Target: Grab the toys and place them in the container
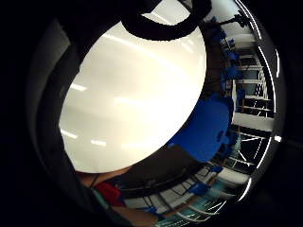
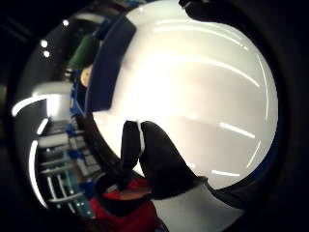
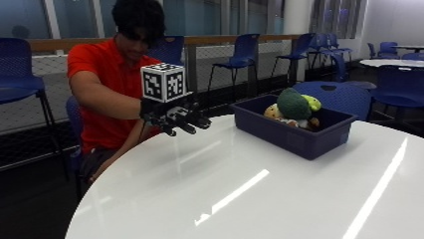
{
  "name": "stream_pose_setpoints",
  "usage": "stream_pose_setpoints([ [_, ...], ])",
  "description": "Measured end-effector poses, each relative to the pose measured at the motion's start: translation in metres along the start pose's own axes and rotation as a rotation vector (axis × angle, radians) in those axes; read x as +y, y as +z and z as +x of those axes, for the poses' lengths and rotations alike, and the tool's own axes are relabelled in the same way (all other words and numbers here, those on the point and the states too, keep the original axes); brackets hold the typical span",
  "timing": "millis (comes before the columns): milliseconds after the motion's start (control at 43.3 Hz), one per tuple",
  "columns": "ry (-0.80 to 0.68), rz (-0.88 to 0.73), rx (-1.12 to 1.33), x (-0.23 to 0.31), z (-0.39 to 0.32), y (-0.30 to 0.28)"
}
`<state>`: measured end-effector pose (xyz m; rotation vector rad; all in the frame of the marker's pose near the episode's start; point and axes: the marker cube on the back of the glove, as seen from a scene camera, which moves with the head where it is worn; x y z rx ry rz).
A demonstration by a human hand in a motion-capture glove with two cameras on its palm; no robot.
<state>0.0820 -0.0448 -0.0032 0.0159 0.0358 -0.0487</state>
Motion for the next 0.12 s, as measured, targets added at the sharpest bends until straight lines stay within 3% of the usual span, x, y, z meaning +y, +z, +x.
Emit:
stream_pose_setpoints([
  [115, 0.024, 0.006, -0.002, 0.0005, 0.0025, 0.0000],
])
